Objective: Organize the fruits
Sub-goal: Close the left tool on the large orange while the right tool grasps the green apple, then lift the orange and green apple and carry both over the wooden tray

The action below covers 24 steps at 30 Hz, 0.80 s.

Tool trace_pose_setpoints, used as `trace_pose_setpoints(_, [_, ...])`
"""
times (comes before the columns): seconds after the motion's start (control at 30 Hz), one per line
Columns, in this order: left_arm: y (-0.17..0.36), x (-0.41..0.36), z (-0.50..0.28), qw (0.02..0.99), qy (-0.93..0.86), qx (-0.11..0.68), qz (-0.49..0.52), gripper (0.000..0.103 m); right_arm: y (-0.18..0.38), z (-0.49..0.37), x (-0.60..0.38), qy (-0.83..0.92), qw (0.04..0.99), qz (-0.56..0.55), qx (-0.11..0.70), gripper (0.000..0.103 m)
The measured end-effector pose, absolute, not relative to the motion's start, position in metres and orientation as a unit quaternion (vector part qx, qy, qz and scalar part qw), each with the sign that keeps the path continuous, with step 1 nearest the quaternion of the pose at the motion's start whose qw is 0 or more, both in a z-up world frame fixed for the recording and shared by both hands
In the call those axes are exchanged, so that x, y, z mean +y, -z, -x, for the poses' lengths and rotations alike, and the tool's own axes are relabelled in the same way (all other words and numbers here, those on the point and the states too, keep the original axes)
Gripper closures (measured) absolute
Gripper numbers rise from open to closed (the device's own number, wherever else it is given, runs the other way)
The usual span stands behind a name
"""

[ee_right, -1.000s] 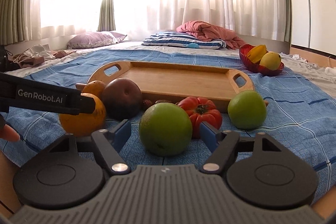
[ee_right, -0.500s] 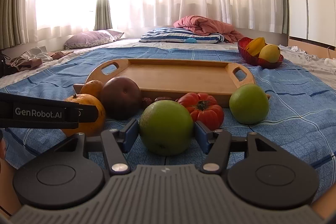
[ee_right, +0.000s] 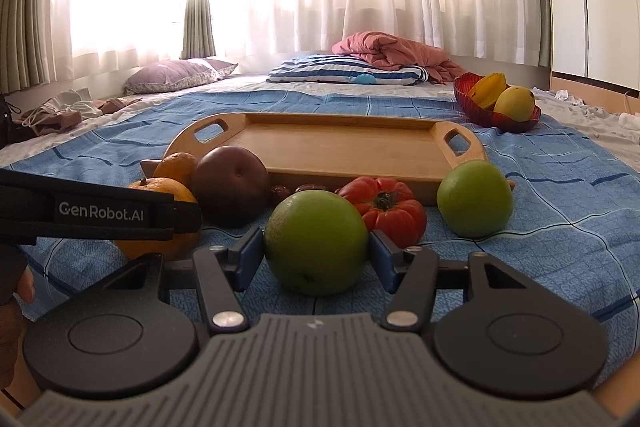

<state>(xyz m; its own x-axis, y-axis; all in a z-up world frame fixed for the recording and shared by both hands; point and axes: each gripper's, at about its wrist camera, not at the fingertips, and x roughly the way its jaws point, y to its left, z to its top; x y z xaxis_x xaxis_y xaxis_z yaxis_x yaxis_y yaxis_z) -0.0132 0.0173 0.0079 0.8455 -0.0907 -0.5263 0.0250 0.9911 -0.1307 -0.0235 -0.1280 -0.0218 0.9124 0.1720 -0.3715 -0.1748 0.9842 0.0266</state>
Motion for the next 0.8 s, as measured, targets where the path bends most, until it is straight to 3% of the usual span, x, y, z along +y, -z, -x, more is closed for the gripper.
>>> trace_pose_setpoints(0.8, [-0.016,0.007,0.017,0.963,0.011,0.265,0.042,0.038,0.016,0.029,-0.133,-0.092,0.978,-0.022,0.187,0.043])
